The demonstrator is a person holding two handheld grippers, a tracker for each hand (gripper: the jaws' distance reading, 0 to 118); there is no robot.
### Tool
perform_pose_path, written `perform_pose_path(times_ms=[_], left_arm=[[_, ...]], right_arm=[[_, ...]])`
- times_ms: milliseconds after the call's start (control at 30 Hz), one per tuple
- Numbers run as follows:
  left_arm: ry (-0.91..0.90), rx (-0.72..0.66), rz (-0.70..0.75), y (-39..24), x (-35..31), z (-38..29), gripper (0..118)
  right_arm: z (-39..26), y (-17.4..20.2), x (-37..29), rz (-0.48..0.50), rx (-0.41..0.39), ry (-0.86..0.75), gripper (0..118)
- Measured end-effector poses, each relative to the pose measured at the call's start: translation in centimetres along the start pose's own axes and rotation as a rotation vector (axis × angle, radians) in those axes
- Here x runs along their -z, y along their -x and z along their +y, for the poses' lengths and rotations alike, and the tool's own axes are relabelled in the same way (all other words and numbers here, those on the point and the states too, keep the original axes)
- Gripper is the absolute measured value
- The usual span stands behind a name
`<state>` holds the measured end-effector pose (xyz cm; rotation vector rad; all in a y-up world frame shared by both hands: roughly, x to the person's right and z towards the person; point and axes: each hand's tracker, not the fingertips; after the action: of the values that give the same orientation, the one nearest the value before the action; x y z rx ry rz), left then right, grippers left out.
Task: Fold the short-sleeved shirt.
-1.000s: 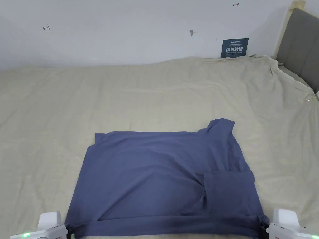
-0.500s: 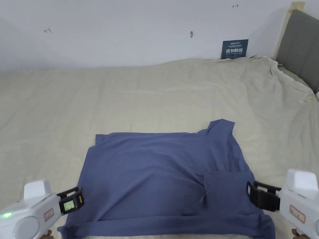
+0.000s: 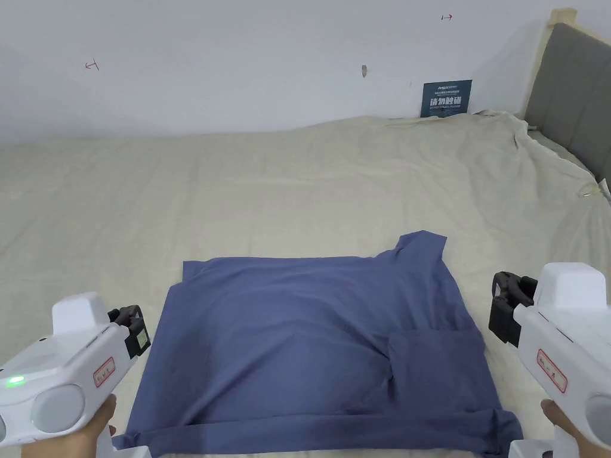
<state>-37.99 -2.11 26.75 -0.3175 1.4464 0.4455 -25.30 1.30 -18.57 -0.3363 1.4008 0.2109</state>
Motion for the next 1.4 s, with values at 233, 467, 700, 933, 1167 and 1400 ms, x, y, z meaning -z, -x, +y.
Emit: perform_pose_path(times_ms=[233, 467, 700, 933, 1167, 1400], left_arm=[[0.075, -0.003, -0.029, 1.6, -0.1, -0.9, 0], [0.338, -0.074, -0.001, 4.9, 1.9, -4.7, 31], [0.517, 0.021, 0.152, 6.0, 4.9, -10.5, 107], [0.533, 0.018, 0.194, 6.4, 6.6, -13.0, 66], [0.548, -0.034, 0.116, 6.0, 7.2, -13.3, 4], [0.507, 0.026, 0.058, 5.6, 5.8, -11.7, 0]], right_arm=[[0.1, 0.1, -0.5, 0.008, 0.015, -0.007, 0], [-1.2, -0.8, -0.1, 0.01, 0.051, 0.047, 0], [-3.0, -1.1, -0.3, 0.011, 0.085, 0.101, 0], [-4.8, -1.6, 0.1, -0.001, 0.11, 0.172, 0], [-6.4, -2.7, 0.7, -0.004, 0.123, 0.222, 0], [-10.5, -4.4, 4.1, -0.06, 0.042, 0.417, 26]])
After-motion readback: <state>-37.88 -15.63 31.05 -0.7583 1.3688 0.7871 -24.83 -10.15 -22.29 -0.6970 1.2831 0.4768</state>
